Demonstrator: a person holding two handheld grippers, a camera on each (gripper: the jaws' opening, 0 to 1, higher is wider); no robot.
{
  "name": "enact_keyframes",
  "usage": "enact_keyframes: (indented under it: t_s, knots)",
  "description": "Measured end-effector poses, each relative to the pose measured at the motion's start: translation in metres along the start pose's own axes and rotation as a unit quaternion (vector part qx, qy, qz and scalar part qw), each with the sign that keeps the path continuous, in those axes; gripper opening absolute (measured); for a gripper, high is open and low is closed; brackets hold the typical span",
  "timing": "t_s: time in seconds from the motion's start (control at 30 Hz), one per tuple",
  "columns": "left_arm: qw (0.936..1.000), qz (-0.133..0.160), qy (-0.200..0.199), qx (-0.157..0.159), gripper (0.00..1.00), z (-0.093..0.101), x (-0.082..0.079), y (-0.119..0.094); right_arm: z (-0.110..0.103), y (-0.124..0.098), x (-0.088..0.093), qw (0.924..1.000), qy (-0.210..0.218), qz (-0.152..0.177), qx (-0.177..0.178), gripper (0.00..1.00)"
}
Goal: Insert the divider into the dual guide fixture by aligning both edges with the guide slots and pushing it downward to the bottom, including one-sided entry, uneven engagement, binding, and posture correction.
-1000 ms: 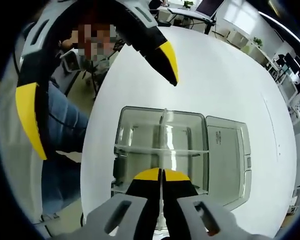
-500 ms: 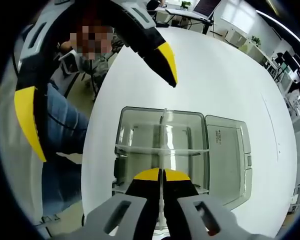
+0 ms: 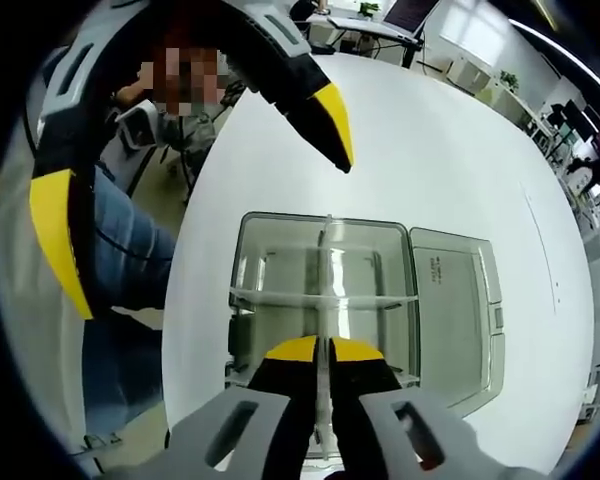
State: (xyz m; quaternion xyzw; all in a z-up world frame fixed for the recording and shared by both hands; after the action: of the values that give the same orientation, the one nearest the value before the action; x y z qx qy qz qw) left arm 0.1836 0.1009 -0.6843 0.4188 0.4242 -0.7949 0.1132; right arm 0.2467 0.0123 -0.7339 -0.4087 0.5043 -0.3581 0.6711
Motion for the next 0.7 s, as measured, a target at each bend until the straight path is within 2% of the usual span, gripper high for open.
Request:
enact_keyframes:
  t_s: [0.2, 0.4, 0.47, 0.7]
  knots:
    - [1.0, -0.006, 0.001, 0.001, 0.82, -0.001, 0.003, -0.001, -0.002, -0.001, 0.0, 0.9998, 0.012, 0.012, 0.006, 0.08]
    - [1.0, -0.008, 0.003, 0.003, 0.82, -0.003, 0.003, 0.0, 0.002, -0.006, 0.0, 0.9972, 0.061, 0.04, 0.018, 0.13]
    - [0.9999, -0.01, 0.004, 0.005, 0.82, -0.003, 0.003, 0.001, 0.002, -0.008, -0.001, 0.9945, 0.087, 0.055, 0.018, 0.15]
    - [0.9998, -0.013, 0.006, 0.01, 0.82, -0.003, 0.003, 0.006, 0.001, -0.014, 0.002, 0.9878, 0.131, 0.08, 0.024, 0.21]
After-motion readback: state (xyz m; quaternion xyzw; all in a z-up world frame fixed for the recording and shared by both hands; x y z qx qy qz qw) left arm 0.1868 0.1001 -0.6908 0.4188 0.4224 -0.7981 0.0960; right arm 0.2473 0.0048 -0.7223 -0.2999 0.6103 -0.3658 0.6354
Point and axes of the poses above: the point that each gripper's makers call its tool centre point, and the gripper's own axes: y roughly forward along the fingers, z roughly to its right, x roughly out of its underside, the point moved 6 cm from there along -y, roughly backward along the fingers, and after that the axes turned 3 degrees about x, right-handed, at the moved point
